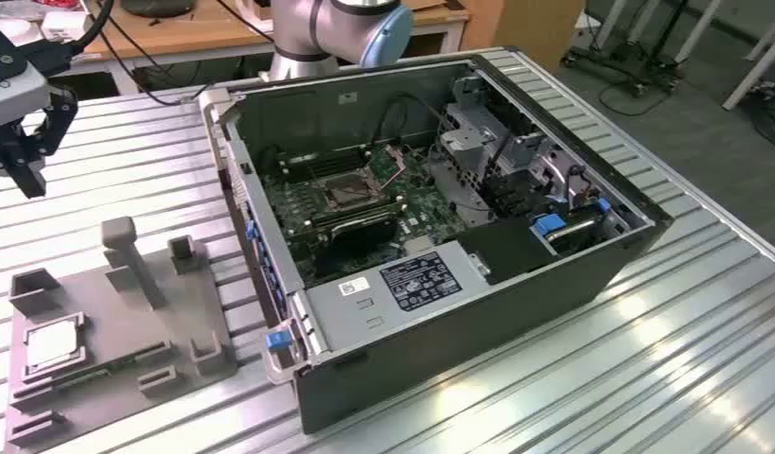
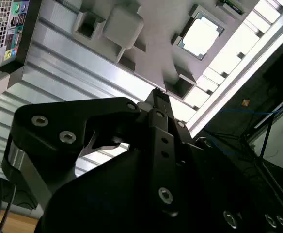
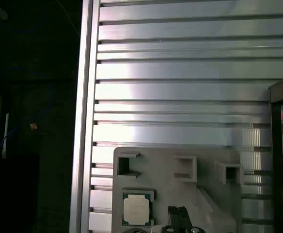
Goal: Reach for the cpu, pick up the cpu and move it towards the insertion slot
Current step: 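Reach for the cpu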
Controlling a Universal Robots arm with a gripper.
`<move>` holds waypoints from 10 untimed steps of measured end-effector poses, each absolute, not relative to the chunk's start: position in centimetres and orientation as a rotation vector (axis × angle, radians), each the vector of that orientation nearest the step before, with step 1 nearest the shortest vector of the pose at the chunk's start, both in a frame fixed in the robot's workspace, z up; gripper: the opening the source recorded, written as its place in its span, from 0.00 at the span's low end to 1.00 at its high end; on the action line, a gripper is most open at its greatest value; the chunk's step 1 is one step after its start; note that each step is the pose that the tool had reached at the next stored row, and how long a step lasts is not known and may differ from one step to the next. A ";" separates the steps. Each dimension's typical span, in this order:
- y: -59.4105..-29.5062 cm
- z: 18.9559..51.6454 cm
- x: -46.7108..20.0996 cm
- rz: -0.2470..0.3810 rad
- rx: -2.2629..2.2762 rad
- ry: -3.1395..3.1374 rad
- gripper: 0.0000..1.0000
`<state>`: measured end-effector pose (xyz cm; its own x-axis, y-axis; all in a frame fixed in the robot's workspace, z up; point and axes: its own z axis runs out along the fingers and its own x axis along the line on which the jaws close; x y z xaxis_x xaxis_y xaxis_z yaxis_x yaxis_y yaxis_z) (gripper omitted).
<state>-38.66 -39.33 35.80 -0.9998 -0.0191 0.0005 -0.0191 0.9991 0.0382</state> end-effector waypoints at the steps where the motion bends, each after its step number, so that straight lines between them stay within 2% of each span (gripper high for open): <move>1: -39.3 35.8 -38.7 -0.060 0.030 -3.140 0.11; 10: -39.3 35.8 -38.8 -0.060 0.030 -3.140 0.11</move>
<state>-38.85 -39.33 35.79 -0.9998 -0.0191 0.0005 -0.0191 0.9991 0.0382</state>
